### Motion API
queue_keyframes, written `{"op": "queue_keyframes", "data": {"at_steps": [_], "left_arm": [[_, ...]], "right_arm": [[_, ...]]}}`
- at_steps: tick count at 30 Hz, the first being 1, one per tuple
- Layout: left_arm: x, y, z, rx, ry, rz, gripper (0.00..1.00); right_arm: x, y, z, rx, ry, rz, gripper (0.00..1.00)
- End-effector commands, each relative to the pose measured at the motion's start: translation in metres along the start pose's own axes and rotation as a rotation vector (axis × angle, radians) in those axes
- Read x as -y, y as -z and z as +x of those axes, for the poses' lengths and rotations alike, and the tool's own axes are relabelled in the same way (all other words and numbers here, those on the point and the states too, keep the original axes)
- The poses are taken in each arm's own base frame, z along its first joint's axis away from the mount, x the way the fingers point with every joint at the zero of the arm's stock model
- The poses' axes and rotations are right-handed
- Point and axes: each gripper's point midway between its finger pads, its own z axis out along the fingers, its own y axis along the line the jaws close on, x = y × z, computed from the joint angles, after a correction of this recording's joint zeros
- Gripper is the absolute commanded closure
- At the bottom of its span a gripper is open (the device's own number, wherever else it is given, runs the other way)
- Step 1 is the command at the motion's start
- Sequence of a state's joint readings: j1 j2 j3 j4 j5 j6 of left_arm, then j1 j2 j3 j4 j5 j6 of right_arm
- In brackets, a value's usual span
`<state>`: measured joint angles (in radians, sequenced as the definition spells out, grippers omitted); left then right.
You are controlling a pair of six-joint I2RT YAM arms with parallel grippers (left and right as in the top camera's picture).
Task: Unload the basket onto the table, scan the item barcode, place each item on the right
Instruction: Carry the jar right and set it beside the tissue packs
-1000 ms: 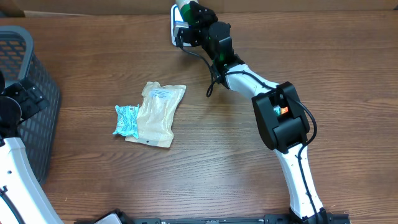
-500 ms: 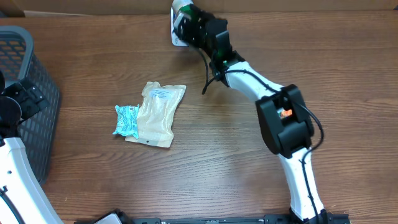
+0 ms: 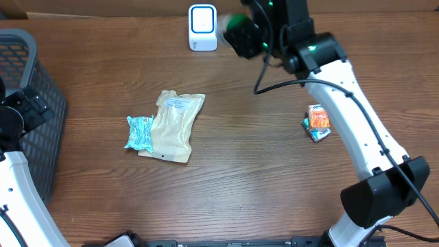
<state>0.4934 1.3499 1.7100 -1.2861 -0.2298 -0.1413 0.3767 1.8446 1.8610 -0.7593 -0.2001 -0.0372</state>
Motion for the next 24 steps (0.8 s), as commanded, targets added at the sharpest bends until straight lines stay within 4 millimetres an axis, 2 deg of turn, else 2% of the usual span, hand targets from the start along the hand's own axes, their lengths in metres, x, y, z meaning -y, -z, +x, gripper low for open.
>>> {"op": "queue_keyframes", "data": {"at_steps": [1, 4, 7, 11, 15, 18, 21, 24], "left_arm": [[-0.003, 0.001, -0.003, 0.006, -0.011, -0.013, 0.01], [-0.003, 0.001, -0.003, 0.006, -0.011, -0.013, 0.01], [-0.003, 0.001, -0.003, 0.006, -0.011, -0.013, 0.01], [-0.003, 0.001, -0.003, 0.006, -0.011, -0.013, 0.01], [-0.003, 0.001, -0.003, 0.006, -0.011, -0.013, 0.00], [-0.003, 0.001, -0.003, 0.006, -0.011, -0.013, 0.00], [-0.003, 0.001, -0.003, 0.006, -0.011, -0.013, 0.00], [-0.003, 0.001, -0.003, 0.006, -0.011, -0.013, 0.01]], "right_arm": [[0.016, 0.003, 0.061, -0.243, -0.157, 0.033, 0.69], [0.038, 0.021, 0.104, -0.418, -0.193, 0.156, 0.69], [0.050, 0.035, 0.128, -0.519, -0.212, 0.216, 0.66], [0.067, 0.041, 0.146, -0.576, -0.227, 0.280, 0.66], [0.095, 0.039, 0.166, -0.610, -0.222, 0.388, 0.66], [0.115, 0.033, 0.173, -0.591, -0.200, 0.474, 0.73], [0.135, 0.030, 0.179, -0.575, -0.171, 0.573, 0.73], [0.144, 0.025, 0.186, -0.566, -0.171, 0.601, 0.65]]}}
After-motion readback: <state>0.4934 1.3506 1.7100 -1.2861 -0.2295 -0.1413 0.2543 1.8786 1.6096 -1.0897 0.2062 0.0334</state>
